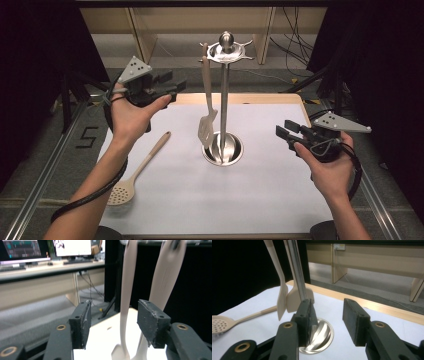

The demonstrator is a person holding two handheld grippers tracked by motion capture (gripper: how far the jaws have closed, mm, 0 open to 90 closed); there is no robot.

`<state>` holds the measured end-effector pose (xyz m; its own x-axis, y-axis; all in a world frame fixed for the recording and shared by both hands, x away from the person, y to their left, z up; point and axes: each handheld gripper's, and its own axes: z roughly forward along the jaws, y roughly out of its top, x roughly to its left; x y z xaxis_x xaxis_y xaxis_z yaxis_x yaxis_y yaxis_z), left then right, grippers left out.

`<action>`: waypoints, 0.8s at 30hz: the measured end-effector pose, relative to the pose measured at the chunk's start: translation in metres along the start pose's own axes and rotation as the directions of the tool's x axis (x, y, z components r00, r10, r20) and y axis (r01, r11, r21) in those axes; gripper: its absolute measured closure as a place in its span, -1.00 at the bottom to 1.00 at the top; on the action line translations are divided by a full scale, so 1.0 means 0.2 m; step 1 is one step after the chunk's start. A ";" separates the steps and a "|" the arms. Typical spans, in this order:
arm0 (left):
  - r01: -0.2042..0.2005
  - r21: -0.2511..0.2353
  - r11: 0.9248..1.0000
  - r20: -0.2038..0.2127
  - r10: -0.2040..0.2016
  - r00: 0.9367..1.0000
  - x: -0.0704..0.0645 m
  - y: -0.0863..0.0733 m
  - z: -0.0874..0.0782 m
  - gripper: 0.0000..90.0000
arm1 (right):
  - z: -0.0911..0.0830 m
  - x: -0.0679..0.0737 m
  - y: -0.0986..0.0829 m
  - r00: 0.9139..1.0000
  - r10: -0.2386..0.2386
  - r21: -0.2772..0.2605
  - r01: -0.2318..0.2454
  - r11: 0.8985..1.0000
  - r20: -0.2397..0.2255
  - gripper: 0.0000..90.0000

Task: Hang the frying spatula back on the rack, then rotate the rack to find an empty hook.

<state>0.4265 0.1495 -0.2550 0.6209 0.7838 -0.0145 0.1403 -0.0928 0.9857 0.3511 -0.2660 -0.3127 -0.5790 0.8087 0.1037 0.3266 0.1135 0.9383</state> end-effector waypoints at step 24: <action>0.037 0.196 0.980 -0.104 -0.017 0.994 0.20 -0.34 -0.10 -0.07 | 0.03 -0.02 0.02 1.000 -0.011 -0.001 0.011 1.000 -0.005 0.34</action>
<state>0.4255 0.1995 -0.3188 0.5353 0.8446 -0.0139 0.3119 -0.1823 0.9325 0.3584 -0.2653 -0.3107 -0.5860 0.8047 0.0953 0.3196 0.1214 0.9397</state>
